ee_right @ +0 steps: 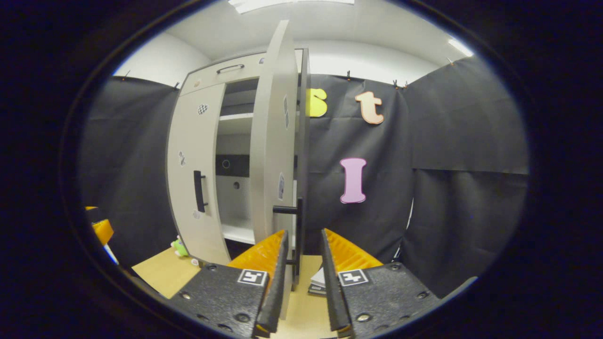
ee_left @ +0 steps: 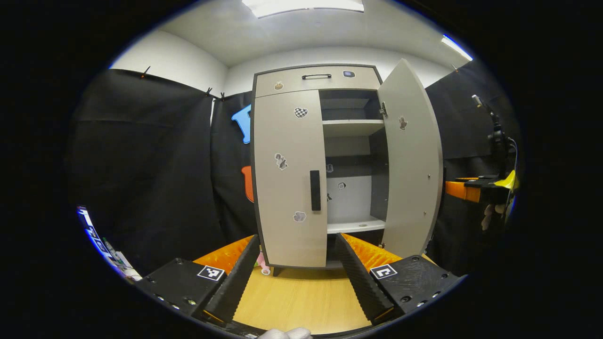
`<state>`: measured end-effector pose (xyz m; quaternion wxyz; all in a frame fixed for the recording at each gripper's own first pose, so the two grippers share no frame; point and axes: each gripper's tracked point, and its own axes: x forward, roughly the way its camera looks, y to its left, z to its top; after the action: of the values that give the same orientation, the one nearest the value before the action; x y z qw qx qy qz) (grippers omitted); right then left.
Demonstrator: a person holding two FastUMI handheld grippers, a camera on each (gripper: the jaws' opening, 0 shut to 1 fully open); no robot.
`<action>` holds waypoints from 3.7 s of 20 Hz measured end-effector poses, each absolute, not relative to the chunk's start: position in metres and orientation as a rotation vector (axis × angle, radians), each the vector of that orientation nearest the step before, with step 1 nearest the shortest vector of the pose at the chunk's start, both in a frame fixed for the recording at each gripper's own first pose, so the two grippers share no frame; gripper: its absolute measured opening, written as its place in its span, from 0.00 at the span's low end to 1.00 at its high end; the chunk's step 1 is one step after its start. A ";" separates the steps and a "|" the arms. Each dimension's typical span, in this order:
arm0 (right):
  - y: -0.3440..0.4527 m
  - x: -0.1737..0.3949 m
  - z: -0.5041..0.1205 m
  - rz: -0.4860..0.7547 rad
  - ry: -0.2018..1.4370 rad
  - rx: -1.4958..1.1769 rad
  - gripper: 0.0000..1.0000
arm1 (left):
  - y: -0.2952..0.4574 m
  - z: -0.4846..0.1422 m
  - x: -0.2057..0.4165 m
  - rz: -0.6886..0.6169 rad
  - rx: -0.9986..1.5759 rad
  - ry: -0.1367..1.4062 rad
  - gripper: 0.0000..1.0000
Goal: Open the right door of the double-door shoe cabinet with the right hand, and open the left door with the left hand.
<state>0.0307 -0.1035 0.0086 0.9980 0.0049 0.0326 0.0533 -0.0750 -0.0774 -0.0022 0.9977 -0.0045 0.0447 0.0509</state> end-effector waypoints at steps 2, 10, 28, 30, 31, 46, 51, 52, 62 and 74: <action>-0.082 0.018 0.004 0.127 0.072 0.021 0.65 | -0.064 -0.004 -0.067 0.095 -0.002 0.079 0.96; 0.018 -0.007 -0.053 0.178 0.097 0.004 0.99 | -0.021 -0.029 -0.035 0.048 0.020 0.101 0.96; 0.015 -0.003 -0.044 -0.009 0.132 0.016 0.99 | -0.068 -0.035 0.139 -0.107 -0.035 0.046 0.96; 0.009 -0.002 -0.044 -0.033 0.143 0.017 0.99 | -0.076 -0.032 0.168 -0.105 -0.015 0.027 0.96; 0.006 -0.003 -0.043 -0.044 0.147 0.021 0.99 | -0.081 -0.031 0.180 -0.109 -0.011 0.018 0.96; -0.016 0.010 -0.049 -0.100 0.188 0.037 1.00 | -0.104 -0.034 0.262 -0.095 -0.006 0.045 0.52; -0.017 0.009 -0.049 -0.088 0.185 0.039 0.99 | -0.102 -0.033 0.265 -0.094 -0.035 0.057 0.25; -0.017 0.008 -0.050 -0.083 0.188 0.043 0.99 | -0.101 -0.032 0.261 -0.095 -0.052 0.058 0.22; -0.009 -0.006 -0.042 -0.022 0.164 0.045 0.99 | -0.101 -0.029 0.235 -0.139 -0.074 0.070 0.04; 0.020 -0.031 -0.047 0.079 0.156 0.049 0.99 | -0.068 -0.029 0.171 -0.167 -0.086 0.079 0.04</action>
<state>-0.0307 0.0198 -0.0474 0.9959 0.0242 0.0780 0.0395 0.1714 -0.0678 -0.0286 0.9948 -0.0430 0.0396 -0.0833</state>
